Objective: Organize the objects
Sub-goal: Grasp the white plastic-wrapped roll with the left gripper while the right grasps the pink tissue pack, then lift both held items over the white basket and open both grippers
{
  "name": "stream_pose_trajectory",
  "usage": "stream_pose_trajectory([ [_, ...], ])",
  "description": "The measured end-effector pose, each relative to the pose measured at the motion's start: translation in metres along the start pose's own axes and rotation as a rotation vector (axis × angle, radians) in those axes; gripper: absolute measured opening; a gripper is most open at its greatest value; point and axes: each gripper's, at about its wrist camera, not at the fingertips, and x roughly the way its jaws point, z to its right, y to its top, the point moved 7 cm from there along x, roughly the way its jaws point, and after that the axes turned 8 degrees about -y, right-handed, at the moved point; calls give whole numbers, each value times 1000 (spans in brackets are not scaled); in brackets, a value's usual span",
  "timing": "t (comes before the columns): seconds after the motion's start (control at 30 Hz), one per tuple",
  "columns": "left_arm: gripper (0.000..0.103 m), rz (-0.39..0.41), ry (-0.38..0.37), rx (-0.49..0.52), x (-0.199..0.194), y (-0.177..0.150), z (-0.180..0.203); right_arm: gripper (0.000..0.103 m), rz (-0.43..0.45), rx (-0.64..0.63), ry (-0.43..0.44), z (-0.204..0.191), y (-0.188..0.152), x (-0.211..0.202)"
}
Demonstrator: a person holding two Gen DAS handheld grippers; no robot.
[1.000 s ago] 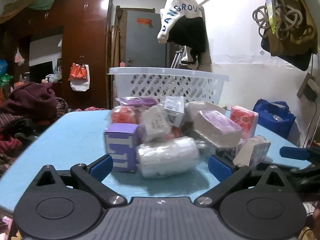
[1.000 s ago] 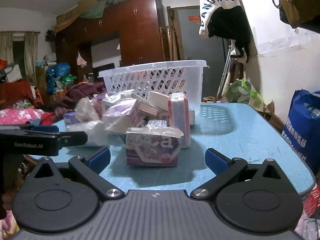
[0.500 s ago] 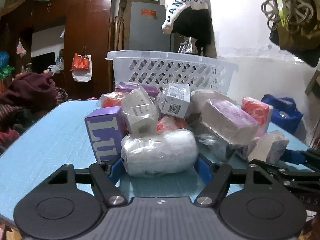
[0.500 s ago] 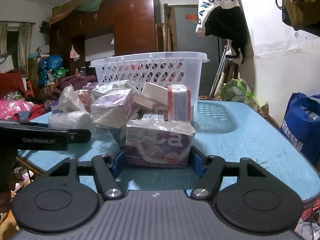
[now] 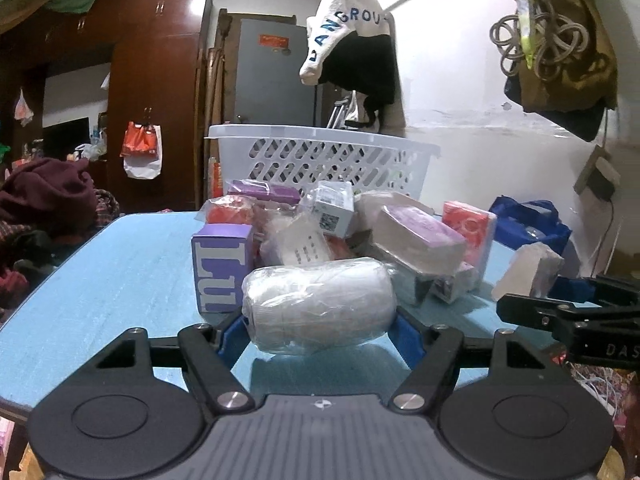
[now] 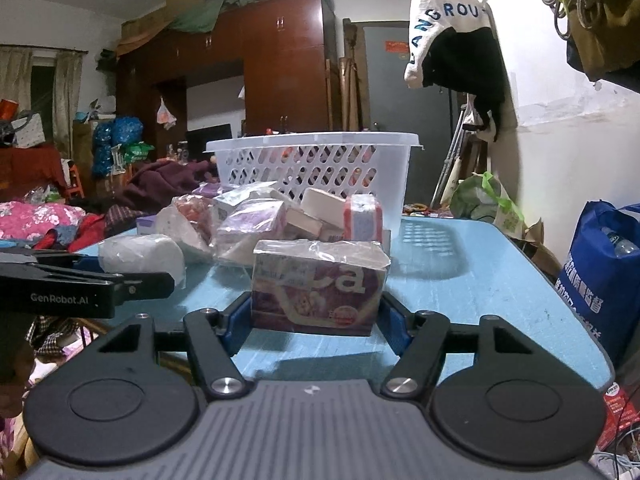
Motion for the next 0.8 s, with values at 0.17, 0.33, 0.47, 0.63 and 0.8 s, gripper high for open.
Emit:
stream_pose_trajectory([
  [0.17,76,-5,-18,4,-8,-8,3,68,-22,-13,23,-6,-6,1],
  [0.33,76,14,-33,10,-19,-9,2,68,-42,-31,47,-10,-10,-1],
  [0.47,76,54,-39,-7,-21,4,-6,68,-27,-14,59,-6,3,-1],
  [0.63,76,123,-61,-25,-21,47,-20,68,78,-35,79,-1,52,-9],
  [0.8,76,170,-68,-18,20,136,-34,68,147,-124,23,-8,136,40],
])
